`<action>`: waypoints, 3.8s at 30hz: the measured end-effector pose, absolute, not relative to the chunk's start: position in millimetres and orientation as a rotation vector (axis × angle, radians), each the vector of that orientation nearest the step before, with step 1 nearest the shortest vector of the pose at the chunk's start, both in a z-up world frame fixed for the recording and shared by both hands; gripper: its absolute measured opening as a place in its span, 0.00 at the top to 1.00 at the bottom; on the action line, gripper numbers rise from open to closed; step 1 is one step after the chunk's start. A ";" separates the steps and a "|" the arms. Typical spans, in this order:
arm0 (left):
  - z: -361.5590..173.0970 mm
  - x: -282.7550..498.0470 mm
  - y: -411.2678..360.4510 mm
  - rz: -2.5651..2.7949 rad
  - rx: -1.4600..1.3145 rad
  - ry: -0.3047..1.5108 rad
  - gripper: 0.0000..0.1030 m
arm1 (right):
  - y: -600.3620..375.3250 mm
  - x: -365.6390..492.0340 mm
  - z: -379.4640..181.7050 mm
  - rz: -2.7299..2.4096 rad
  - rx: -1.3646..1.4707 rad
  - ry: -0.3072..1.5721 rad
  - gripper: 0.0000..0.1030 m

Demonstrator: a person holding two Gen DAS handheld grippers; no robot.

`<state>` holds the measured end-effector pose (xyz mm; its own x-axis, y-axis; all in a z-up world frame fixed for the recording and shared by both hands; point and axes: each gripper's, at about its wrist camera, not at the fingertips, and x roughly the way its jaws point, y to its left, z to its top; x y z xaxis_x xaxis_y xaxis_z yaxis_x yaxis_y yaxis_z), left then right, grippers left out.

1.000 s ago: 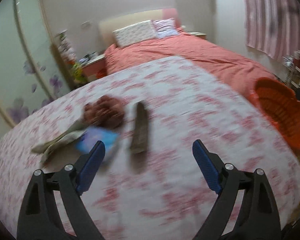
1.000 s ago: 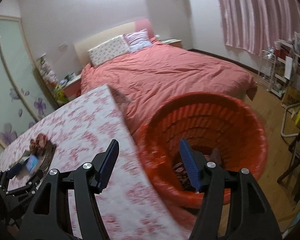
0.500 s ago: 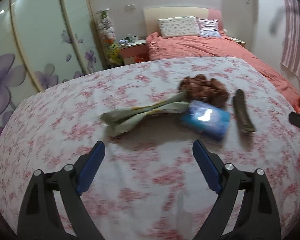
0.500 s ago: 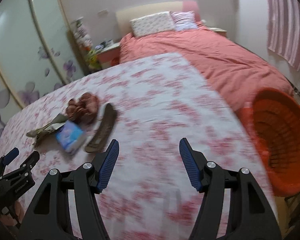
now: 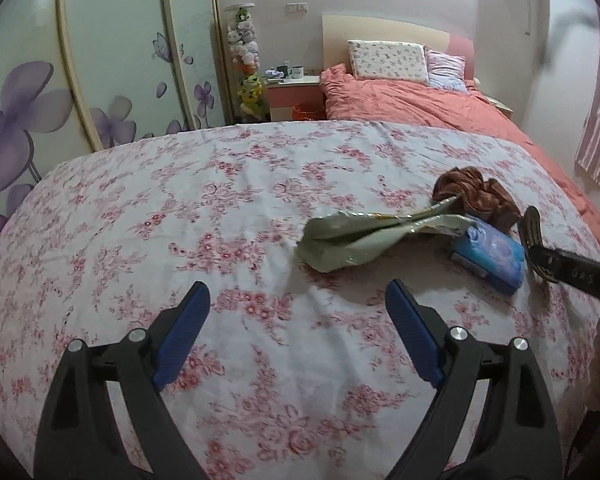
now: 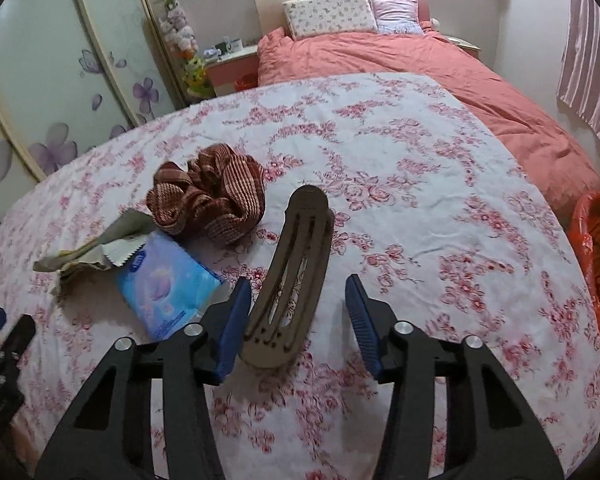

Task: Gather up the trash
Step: 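Grasp the dark brown shoe insole with the right gripper, then grasp the yellow-and-white snack bag with the left gripper while the right holds the insole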

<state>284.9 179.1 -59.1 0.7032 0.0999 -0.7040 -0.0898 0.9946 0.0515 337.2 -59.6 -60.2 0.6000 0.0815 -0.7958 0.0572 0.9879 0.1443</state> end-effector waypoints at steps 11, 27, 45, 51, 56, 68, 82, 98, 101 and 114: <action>-59.6 294.3 176.1 0.097 -0.012 0.789 0.11 | -58.0 329.1 -61.8 -0.071 0.047 0.888 0.67; -54.9 382.2 200.7 0.198 0.074 0.866 0.13 | -88.4 325.2 -64.2 -0.129 0.088 0.887 0.67; -71.4 300.8 169.2 -0.101 -0.071 0.963 0.22 | -87.0 304.4 -64.7 -0.107 0.058 0.892 0.67; -59.9 288.0 147.4 -0.165 -0.046 0.895 0.18 | -91.4 295.6 -65.3 -0.099 0.053 0.893 0.67; -66.4 289.5 122.5 -0.205 -0.008 0.897 0.18 | -99.5 289.2 -65.6 -0.096 0.066 0.893 0.67; -88.0 304.8 98.4 -0.137 0.038 0.952 0.41 | -107.0 283.8 -67.5 -0.085 0.085 0.883 0.67; -91.2 308.3 126.7 0.022 -0.025 0.909 0.48 | -108.4 282.8 -67.1 -0.080 0.095 0.884 0.66; -88.8 306.3 138.1 -0.021 -0.138 0.893 0.39 | -107.6 283.0 -66.8 -0.074 0.087 0.890 0.50; -89.0 306.6 133.2 -0.018 -0.112 0.900 0.35 | -109.7 282.6 -66.6 -0.072 0.098 0.889 0.49; -90.0 306.7 131.9 -0.020 -0.110 0.899 0.34 | -111.7 289.0 -66.0 -0.065 0.099 0.886 0.49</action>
<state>306.7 131.9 -90.0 0.6227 -0.0636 -0.7798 -0.0283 0.9942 -0.1037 289.0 -111.7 -66.0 0.6309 -0.0151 -0.7757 0.0975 0.9934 0.0600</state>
